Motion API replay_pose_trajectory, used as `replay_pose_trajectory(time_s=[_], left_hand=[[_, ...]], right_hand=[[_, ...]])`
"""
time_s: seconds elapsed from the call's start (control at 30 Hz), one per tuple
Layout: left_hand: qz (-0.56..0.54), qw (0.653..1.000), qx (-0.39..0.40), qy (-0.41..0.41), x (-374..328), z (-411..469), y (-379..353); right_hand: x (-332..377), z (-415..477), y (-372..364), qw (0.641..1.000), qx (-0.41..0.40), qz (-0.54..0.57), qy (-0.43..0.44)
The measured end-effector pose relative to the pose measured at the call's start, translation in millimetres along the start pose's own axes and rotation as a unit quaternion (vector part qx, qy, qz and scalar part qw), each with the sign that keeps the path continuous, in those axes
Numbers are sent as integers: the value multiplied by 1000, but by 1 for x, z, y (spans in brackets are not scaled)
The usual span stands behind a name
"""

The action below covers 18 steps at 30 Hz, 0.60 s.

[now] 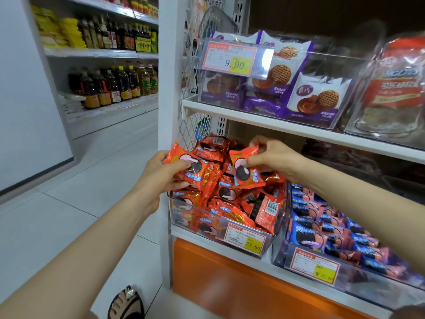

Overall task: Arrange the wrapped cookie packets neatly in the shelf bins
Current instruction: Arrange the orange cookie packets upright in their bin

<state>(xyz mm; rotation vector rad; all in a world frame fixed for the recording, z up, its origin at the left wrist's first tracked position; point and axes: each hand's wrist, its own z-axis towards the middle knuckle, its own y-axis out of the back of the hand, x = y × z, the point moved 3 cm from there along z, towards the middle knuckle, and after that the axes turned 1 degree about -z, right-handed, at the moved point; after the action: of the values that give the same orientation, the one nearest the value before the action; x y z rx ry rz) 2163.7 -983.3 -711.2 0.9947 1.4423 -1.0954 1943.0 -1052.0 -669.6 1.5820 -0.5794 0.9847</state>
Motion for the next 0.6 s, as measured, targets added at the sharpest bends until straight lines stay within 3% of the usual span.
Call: replay_pose_trajectory(time_s=[0.2, 0.43, 0.6], left_hand=[[0, 1000, -20, -23, -2, 0, 1], [10, 999, -31, -39, -5, -1, 5], [26, 998, -30, -48, -6, -1, 6]], right_hand=[[5, 3, -6, 992, 40, -121, 19], [5, 5, -26, 929, 53, -366, 31], [-4, 16, -48, 897, 52, -438, 27]])
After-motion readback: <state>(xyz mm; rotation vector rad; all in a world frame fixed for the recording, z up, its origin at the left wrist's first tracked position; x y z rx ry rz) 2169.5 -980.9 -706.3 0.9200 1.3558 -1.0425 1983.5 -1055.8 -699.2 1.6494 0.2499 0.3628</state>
